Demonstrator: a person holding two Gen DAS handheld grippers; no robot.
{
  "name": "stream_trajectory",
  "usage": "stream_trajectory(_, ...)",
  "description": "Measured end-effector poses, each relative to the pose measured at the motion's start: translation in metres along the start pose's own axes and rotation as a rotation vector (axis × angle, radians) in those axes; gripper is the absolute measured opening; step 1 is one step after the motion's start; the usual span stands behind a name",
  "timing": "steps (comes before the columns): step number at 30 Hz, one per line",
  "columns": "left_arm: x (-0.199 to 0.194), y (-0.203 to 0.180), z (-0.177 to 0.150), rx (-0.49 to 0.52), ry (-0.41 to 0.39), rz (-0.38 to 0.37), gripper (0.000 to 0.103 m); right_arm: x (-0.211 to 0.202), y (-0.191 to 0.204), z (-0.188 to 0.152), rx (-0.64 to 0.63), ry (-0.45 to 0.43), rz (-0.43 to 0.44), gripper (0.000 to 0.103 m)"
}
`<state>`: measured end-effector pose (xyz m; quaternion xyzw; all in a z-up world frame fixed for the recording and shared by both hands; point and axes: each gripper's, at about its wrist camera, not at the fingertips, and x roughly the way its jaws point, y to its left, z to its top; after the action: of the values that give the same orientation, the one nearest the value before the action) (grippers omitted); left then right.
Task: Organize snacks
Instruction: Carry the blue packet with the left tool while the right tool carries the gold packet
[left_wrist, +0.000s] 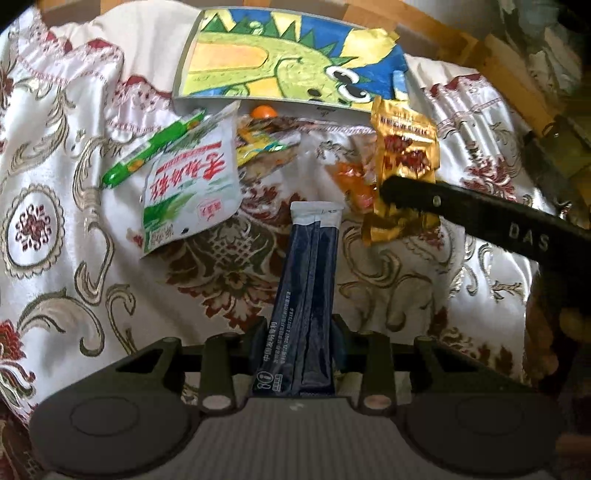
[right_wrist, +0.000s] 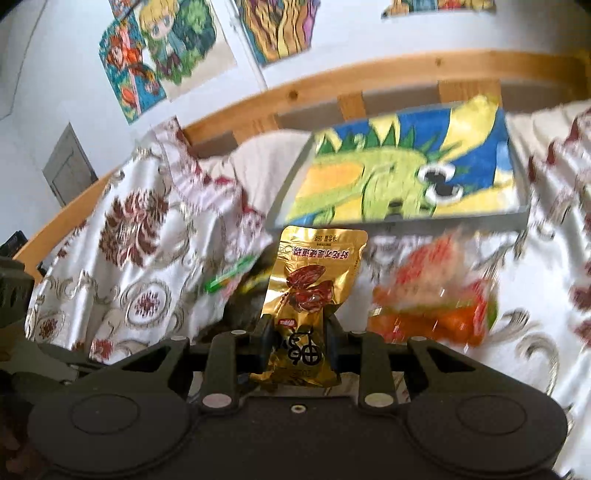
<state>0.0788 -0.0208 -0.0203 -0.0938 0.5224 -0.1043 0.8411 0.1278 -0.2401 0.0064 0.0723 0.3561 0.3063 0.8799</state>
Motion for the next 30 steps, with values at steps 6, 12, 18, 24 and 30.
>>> stream_trajectory(6,-0.02,-0.014,0.013,0.043,-0.079,-0.03,0.039,-0.012,-0.017,0.014,0.007,-0.086,-0.038,0.031)
stream_trajectory(12,-0.025,-0.026,0.044,0.05,-0.16,0.01,0.039,-0.018,-0.048,0.031,0.064,-0.17,-0.101,0.031)
stream_trajectory(18,-0.012,-0.029,0.099,0.011,-0.263,0.047,0.039,-0.011,-0.079,0.053,0.1,-0.261,-0.151,0.031)
stream_trajectory(24,0.005,-0.03,0.154,-0.04,-0.379,0.113,0.039,0.015,-0.105,0.08,0.065,-0.337,-0.181,0.031)
stream_trajectory(30,0.038,-0.032,0.2,-0.067,-0.422,0.161,0.039,0.04,-0.133,0.093,0.04,-0.373,-0.198,0.031)
